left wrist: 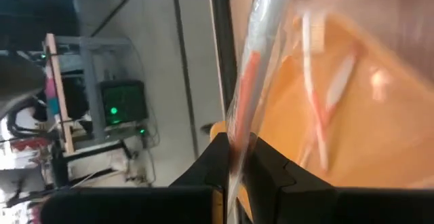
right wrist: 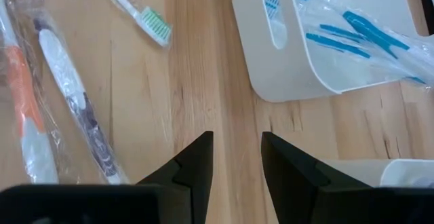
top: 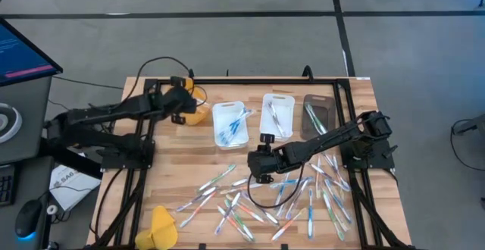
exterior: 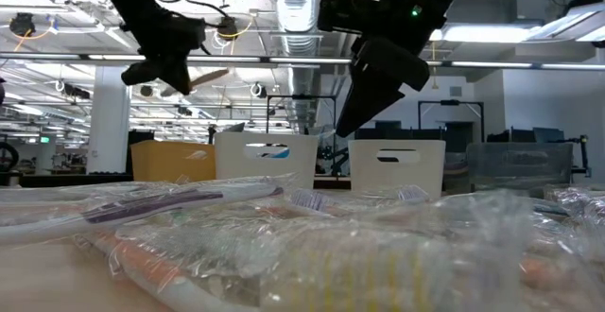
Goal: Pick & Place Toothbrushes
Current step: Put the orange toothbrush into the orange bin
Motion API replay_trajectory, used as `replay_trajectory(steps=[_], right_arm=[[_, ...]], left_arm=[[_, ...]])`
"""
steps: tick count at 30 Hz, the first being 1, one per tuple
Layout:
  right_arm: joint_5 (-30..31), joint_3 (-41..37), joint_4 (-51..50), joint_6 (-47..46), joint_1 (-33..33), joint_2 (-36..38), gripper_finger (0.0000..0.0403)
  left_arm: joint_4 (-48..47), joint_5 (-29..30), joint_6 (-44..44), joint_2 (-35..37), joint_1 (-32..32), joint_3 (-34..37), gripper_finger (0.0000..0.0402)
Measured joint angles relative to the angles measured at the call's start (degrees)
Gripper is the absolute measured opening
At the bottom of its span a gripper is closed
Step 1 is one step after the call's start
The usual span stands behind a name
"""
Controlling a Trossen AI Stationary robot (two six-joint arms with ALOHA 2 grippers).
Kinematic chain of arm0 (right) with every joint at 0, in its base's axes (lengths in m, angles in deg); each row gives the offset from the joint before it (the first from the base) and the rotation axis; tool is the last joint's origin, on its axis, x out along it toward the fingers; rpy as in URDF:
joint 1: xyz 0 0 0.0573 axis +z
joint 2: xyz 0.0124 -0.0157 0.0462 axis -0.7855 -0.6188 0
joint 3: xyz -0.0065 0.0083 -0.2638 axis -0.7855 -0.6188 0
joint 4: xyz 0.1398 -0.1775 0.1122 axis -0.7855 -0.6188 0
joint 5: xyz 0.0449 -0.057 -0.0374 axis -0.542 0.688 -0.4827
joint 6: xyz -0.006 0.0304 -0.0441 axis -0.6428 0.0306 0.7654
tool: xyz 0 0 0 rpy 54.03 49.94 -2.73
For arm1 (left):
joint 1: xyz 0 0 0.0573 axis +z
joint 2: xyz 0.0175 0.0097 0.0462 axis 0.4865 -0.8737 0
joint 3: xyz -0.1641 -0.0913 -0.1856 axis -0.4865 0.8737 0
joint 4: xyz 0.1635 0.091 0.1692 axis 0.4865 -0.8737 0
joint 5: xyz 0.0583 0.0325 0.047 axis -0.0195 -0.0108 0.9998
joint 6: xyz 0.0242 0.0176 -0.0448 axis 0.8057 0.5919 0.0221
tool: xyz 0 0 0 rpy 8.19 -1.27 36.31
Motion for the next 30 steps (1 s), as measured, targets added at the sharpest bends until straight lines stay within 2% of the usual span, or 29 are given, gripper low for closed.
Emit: replay_trajectory(steps=[4, 8, 10, 15, 20, 26, 30], right_arm=[[-0.07, 0.0, 0.17, 0.01, -0.03, 0.0, 0.0118], [-0.22, 0.0, 0.28, 0.01, -0.31, 0.0, 0.0118], [-0.37, 0.0, 0.44, 0.02, -0.33, 0.0, 0.0118], [-1.39, 0.0, 0.4, 0.23, -0.33, 0.0, 0.0118], [-1.42, 0.0, 0.0, 0.64, -0.31, 0.0, 0.0118], [-1.41, 0.0, -0.09, 1.93, -0.34, 0.0, 0.0118], [-1.4, 0.0, 0.01, 2.12, -0.71, 0.0, 0.0118]], left_arm=[[0.02, -1.38, 4.84, -2.11, 4.87, -0.43, 0.0018], [-1.36, -12.97, 6.13, -5.33, 8.71, -0.41, 0.0018], [-1.41, -16.53, 7.59, -7.04, 9.27, -0.39, 0.0019], [-1.39, -17.63, 8.08, -9.19, 10.53, -0.38, 0.0019], [-1.37, -26.08, 8.1, -10.22, 15.0, -0.27, 0.0019], [-1.35, -27.75, 7.64, -10.2, 19.32, -0.27, 0.0019], [-1.35, -31.79, 7.62, -10.2, 20.48, -0.27, 0.0023]])
